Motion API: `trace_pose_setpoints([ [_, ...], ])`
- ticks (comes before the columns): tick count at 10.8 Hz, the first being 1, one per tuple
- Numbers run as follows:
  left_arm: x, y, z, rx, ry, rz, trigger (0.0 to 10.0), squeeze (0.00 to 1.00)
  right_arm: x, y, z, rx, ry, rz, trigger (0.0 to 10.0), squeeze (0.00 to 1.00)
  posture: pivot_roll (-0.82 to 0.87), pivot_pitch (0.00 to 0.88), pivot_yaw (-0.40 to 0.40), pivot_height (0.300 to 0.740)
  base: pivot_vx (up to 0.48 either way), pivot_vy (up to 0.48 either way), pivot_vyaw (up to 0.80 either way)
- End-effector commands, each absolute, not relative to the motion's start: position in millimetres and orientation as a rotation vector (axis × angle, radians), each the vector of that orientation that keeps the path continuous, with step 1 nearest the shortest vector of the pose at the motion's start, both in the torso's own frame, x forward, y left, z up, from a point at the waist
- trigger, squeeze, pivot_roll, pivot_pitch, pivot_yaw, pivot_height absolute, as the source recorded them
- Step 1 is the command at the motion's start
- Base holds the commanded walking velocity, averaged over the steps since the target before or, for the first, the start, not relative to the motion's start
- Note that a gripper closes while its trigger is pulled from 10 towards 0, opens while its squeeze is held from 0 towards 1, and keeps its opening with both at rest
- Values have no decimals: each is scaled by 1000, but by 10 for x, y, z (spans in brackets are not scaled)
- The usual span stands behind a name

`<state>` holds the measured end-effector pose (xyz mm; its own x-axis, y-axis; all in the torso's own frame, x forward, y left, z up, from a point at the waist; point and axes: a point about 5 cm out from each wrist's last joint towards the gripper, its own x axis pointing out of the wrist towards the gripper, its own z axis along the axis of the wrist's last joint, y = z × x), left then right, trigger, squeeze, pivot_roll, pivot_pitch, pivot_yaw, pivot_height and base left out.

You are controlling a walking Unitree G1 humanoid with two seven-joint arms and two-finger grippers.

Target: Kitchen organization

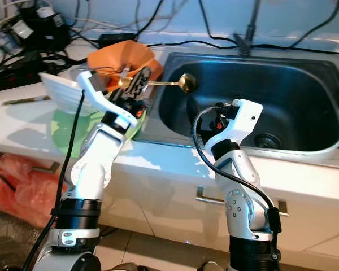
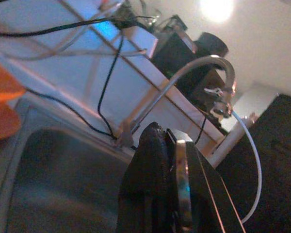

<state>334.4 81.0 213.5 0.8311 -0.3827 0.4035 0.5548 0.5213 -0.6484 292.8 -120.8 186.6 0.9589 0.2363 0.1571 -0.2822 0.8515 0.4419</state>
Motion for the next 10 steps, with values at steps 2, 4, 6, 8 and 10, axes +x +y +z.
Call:
trace_pose_setpoints([
  [2, 3379, 670, 2230, -995, -194, -653, 0, 0, 2927, -1163, 1926, 527, -108, 296, 10000, 0, 3, 58, 72, 740, 0, 0, 0],
  [4, 3392, 616, 2067, -1086, -91, -630, 0, 0, 2952, -1110, 1961, 590, -106, 310, 10000, 0, 0, 60, 72, 740, 0, 0, 0],
  [6, 3379, 505, 1914, -1161, -8, -631, 0, 0, 2959, -1003, 1961, 731, -62, 358, 10000, 0, -8, 61, 73, 740, 0, 0, 0],
  [8, 3382, 491, 1953, -1119, -38, -653, 0, 0, 2965, -972, 1903, 740, -23, 359, 10000, 0, -14, 60, 72, 740, 0, 0, 0],
  [10, 3429, 620, 2088, -1115, -110, -642, 0, 0, 2984, -1007, 1840, 729, 4, 327, 10000, 0, -10, 61, 66, 740, 0, 0, 0],
])
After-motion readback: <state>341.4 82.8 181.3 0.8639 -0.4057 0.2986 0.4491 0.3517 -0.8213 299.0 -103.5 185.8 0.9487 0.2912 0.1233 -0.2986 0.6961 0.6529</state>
